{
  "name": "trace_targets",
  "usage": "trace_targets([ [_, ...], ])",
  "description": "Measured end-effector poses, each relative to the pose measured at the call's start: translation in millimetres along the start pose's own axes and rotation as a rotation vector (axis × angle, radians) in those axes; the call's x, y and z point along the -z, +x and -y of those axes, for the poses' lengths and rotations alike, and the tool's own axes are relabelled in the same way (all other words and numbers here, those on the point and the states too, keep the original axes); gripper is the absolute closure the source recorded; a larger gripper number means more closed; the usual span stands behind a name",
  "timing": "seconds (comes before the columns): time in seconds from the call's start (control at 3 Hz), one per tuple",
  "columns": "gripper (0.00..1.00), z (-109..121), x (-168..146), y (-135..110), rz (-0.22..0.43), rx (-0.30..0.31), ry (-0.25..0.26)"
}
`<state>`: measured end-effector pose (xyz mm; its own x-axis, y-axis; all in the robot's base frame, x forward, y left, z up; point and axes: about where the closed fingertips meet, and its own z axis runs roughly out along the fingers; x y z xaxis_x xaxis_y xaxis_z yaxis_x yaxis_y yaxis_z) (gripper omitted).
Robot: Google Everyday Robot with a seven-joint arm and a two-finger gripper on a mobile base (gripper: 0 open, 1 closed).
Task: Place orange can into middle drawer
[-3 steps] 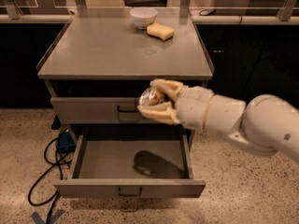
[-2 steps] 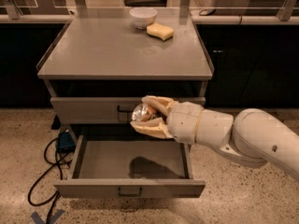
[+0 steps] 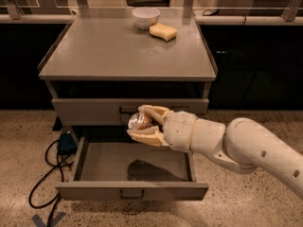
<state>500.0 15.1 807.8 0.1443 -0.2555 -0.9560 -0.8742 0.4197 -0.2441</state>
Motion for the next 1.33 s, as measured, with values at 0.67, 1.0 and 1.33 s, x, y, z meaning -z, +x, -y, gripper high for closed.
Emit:
trace_targets([
  [0.67, 1.00, -45.7, -75.1, 133.9, -0.023, -0.139, -0.030],
  [1.0, 1.00, -45.8, -75.5, 134.4, -0.026, -0.137, -0.028],
  [1.33, 1.00, -23.5, -65.0, 153.7, -0.104, -0.081, 0.056],
])
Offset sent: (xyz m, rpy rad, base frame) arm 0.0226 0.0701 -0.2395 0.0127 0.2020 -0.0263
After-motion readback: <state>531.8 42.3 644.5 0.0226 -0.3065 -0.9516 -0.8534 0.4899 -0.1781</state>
